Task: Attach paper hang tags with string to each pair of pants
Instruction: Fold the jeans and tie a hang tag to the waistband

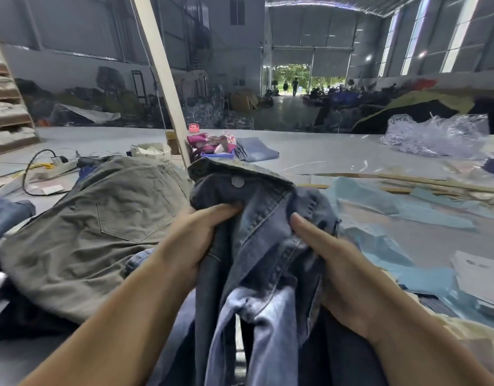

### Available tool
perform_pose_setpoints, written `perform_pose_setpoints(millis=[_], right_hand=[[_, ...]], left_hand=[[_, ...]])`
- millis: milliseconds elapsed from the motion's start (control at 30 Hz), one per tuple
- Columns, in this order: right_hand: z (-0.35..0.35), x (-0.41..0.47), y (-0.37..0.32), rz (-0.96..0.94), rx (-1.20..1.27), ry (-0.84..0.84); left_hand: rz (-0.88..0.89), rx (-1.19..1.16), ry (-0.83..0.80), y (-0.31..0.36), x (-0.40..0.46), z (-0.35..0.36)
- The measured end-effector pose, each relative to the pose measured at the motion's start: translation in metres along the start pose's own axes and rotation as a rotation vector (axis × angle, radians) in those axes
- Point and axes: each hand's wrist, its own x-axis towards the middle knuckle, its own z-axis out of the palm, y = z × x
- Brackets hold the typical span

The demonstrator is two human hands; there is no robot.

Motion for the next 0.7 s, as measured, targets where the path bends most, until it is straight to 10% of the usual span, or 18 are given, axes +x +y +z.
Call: perform_pose_setpoints(millis=[200,333,433,600,700], right_hand=[[0.000,-0.032,0.009,0.117,-0.139,-0.294],[0.003,-0.022,0.013,-0.055,0.182,-0.269],[0.003,-0.011,0.017,-0.218,0.356,-0.276],[0.008,0.003,0.020,-0.362,0.333,-0.316],[0.015,0.014,0.024,-0.362,0.295,-0.197]], left_hand=[[0.157,0.269,0.337,0.000,0.010,0.020],[-0.222,0.054,0.070,0.011,0.003,0.031],[-0.316,0.420,-0.112,0.016,-0.011,0.019],[0.372,1.183,0.113,0.015,-0.058,0.005],[0.275,1.423,-0.068,0.015,-0.074,0.008]])
